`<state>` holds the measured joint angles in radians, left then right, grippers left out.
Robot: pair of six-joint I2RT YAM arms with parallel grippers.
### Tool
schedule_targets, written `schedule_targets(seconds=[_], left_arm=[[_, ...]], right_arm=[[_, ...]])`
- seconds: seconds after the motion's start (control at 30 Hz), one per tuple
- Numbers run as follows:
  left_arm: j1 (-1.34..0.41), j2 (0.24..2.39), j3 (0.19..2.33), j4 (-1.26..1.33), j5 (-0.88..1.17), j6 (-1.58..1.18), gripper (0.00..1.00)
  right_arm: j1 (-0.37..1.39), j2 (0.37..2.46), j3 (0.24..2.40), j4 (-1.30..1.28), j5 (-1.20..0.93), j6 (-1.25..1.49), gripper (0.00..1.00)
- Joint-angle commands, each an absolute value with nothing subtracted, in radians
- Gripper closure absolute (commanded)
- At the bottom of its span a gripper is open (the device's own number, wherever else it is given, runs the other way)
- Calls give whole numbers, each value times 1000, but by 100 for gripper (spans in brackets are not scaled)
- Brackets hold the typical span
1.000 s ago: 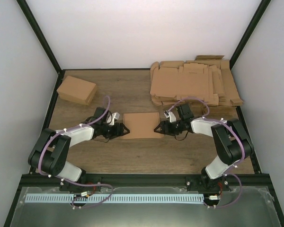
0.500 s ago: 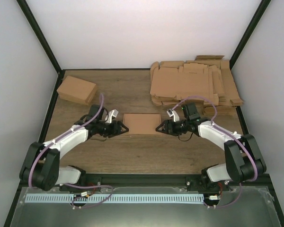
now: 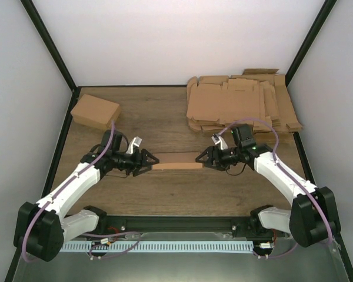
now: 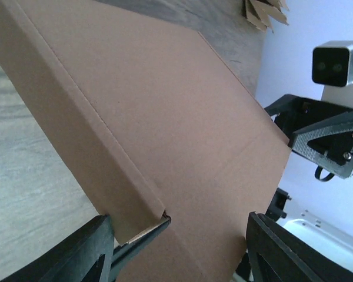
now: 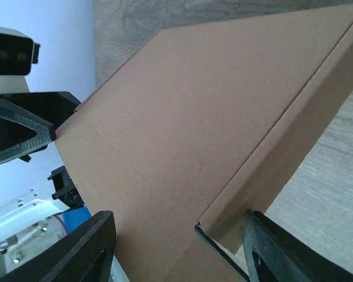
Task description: Fold the paper box
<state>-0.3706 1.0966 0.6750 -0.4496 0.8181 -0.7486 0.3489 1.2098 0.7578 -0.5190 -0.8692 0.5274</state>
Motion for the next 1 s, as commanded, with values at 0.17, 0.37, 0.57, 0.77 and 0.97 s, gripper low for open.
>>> schedule_targets(seconds=[0.17,0.37,0.57,0.77,0.97], left_arm=[[-360,1190,691,-281,937,-1079,33],[-287,1249,756,-250,897,-1197,31],[-233,1358,790,-247,900,-1186,30],[-225,1458,896,-311,901,-1099,30],[-225,1474,913,-354,861,-1040,28]], right_arm=[[325,1310,893,-459,-1058,765,36],[291,1356,949,-382,-1041,868,32],[257,1451,967,-345,-1042,848,32],[231,1515,979,-330,-1014,824,31],[227,1535,994,-388,-950,745,29]])
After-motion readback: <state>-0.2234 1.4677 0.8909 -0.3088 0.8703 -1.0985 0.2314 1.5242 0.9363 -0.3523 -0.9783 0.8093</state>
